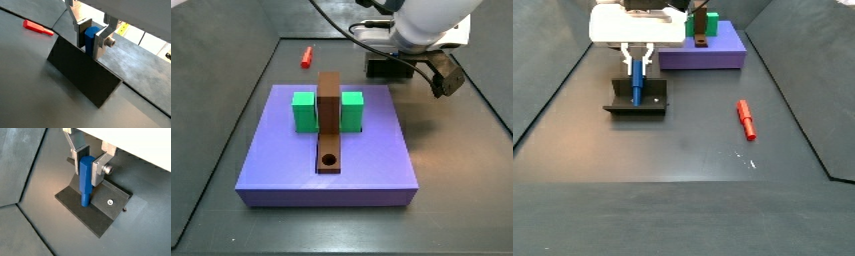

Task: Pick up the blue object. Move up. Place the blue object on the fixture. Regrasp the blue object. Move to above the board. Insert the blue object.
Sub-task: Regrasp the blue object, then move to above the board.

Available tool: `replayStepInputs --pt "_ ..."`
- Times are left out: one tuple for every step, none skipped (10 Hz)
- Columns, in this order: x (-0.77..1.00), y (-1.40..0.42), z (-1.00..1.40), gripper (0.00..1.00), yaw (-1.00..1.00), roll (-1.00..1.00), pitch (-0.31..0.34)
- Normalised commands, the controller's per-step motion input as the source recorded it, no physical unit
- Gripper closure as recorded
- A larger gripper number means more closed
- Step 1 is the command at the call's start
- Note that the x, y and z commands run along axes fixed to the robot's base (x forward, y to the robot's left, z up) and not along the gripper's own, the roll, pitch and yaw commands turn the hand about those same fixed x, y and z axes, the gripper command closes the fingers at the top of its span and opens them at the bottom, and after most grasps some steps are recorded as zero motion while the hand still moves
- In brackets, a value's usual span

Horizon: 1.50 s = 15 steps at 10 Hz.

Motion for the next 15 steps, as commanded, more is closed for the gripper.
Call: replayStepInputs --pt "0.00 0.00 0.00 1.00 0.00 0.00 0.000" --pt "0.00 0.00 0.00 1.00 0.00 0.00 0.000" --pt "0.00 0.00 1.40 1.00 0.00 0.00 0.000" --pt "-0.02 -0.01 1.40 1.00 0.00 -0.05 0.056" --pt "-0.04 0.00 1.40 1.00 -0.01 -0.10 0.061" --pt "-0.01 0.00 1.40 1.00 0.02 -0.04 0.060" --pt "-0.01 -0.02 1.40 1.00 0.02 0.00 0.087" --pt "-0.01 -0.02 1.40 1.00 0.02 0.00 0.085" --pt "0.01 -0.01 1.40 1.00 0.03 -0.02 0.076" --pt "0.01 -0.02 0.92 1.00 0.04 -0.01 0.074" --pt "0.04 -0.01 0.30 1.00 0.04 0.00 0.078" --pt "0.06 -0.02 0.17 1.00 0.05 0.00 0.081" --pt "-0.99 -1.40 0.29 1.00 -0.01 -1.00 0.122" --pt "-1.03 -1.40 0.30 1.00 -0.01 -1.00 0.102" --pt "-1.08 -1.40 0.30 1.00 0.00 -1.00 0.086"
